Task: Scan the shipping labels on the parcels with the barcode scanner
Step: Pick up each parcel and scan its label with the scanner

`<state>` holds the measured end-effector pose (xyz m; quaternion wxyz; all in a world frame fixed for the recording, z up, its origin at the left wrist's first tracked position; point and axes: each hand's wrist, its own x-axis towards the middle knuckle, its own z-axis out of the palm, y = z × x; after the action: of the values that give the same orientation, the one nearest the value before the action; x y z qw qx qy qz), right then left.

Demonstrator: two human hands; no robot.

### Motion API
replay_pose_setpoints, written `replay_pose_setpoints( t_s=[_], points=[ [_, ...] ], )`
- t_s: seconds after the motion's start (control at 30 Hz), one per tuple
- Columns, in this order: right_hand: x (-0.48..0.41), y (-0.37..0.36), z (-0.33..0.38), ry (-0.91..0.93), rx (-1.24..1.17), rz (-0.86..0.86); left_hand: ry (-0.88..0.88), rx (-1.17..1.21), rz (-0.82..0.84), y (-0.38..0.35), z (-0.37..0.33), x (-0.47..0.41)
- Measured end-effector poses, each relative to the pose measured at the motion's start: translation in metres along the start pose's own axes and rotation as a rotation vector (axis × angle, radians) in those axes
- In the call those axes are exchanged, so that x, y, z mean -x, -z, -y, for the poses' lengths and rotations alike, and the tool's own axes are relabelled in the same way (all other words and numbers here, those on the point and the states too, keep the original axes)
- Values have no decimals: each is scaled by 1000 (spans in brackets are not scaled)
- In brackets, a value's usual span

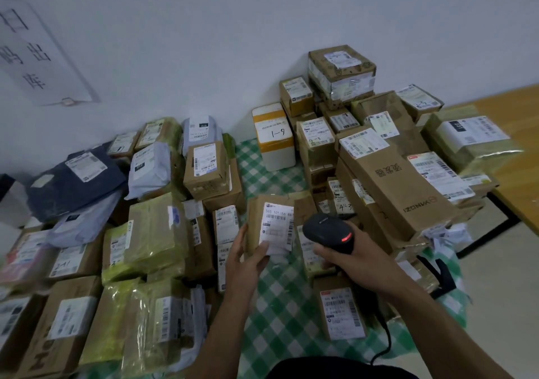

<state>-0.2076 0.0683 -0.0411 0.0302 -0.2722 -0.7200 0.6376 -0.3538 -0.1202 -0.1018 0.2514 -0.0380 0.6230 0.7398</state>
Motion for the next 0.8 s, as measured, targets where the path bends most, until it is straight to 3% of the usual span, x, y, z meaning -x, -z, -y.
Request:
replay_pose_setpoints(
  t_s=[0.3,0.8],
  points=[
    [1,-4,23,-130,-282,84,-45,96,-82,-10,19,-6],
    [-3,-6,24,-281,-401,159,-61,73,-133,-5,29,-9]
  ],
)
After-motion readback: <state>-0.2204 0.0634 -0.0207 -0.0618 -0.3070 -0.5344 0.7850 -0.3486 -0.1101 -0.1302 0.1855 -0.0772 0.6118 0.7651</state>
